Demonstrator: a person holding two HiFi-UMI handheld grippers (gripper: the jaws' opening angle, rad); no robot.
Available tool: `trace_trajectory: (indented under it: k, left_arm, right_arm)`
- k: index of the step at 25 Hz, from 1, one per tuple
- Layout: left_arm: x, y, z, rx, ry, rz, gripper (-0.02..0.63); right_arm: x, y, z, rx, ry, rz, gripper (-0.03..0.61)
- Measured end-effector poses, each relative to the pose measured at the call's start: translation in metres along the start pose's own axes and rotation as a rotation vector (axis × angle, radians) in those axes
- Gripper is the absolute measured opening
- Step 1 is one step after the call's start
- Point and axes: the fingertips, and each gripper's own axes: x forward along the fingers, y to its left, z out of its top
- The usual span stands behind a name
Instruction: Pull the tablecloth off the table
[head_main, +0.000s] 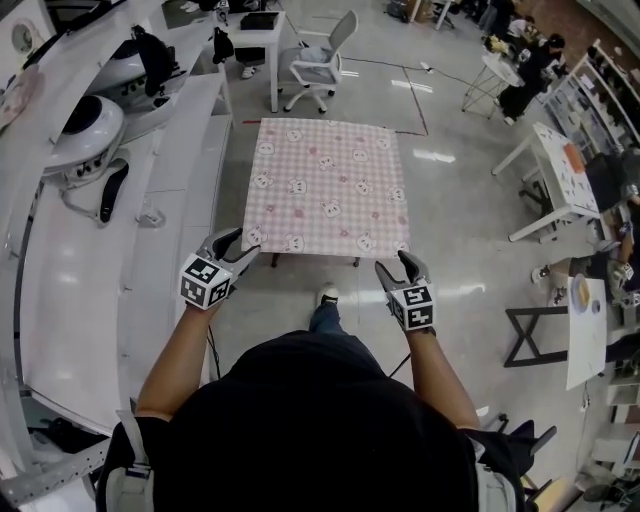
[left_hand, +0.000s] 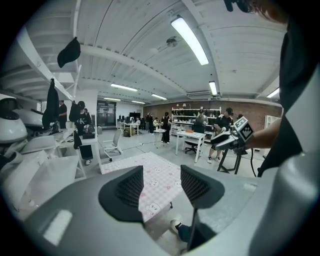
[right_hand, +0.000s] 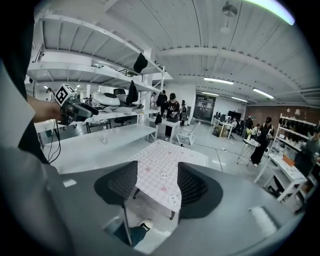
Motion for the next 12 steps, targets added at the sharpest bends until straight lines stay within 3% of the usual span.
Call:
trace_trajectory:
  k: [12]
  left_arm:
    - [0.04,0.015,-0.029,0.041,0.12,0.009,0.232]
  right_arm:
    - [0.059,-0.023,-0.036,-0.039,0.111,0.044,0.291]
